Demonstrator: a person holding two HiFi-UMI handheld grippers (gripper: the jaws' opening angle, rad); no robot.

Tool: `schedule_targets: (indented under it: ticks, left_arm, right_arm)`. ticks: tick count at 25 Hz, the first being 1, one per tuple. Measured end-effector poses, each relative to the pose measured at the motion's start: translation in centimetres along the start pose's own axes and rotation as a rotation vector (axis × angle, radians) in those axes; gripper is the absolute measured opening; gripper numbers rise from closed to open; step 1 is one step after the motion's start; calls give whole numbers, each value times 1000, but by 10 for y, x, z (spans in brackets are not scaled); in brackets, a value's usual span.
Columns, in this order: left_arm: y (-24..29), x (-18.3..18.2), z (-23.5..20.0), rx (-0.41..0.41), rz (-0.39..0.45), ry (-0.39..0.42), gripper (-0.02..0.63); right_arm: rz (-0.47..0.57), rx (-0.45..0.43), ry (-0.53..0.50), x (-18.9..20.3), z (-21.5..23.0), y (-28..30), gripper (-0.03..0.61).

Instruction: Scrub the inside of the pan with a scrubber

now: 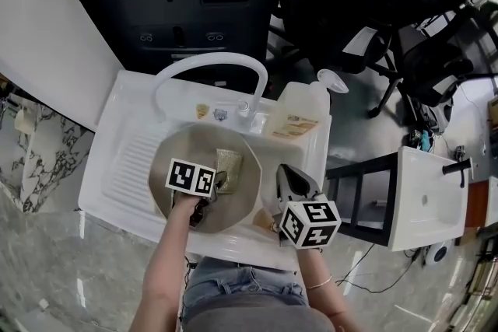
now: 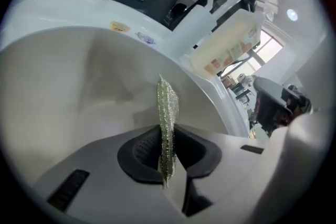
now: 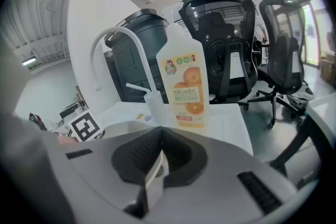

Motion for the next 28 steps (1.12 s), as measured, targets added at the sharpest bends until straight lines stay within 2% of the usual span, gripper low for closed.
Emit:
schedule_targets:
  ticks: [3,10,19,28]
  left_arm:
    - [4,0,-7,-73,-7,-6,60]
    - [6,-11,-16,-269,-49,46,61]
    - [-11,-22,-34,-533,-69,158,61]
    - [-28,-19,-39,-769,-183,273,61]
  right_arm:
    - [-9,0,4,0,1,4,11]
    - [-13,0,10,-4,2,10,11]
    - [-25,-19,0,-4,-1,14,11]
    - [-21,-34,-10,-6,-6,14,11]
Point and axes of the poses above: the fingertips, and each gripper's own axes: y forward along the fingers, z to its right, x out of its underside, the point moved 9 cm from there along -y, backward along the fingers, and after that the axes turned 11 degrees about -z, right-handed, at the moved point
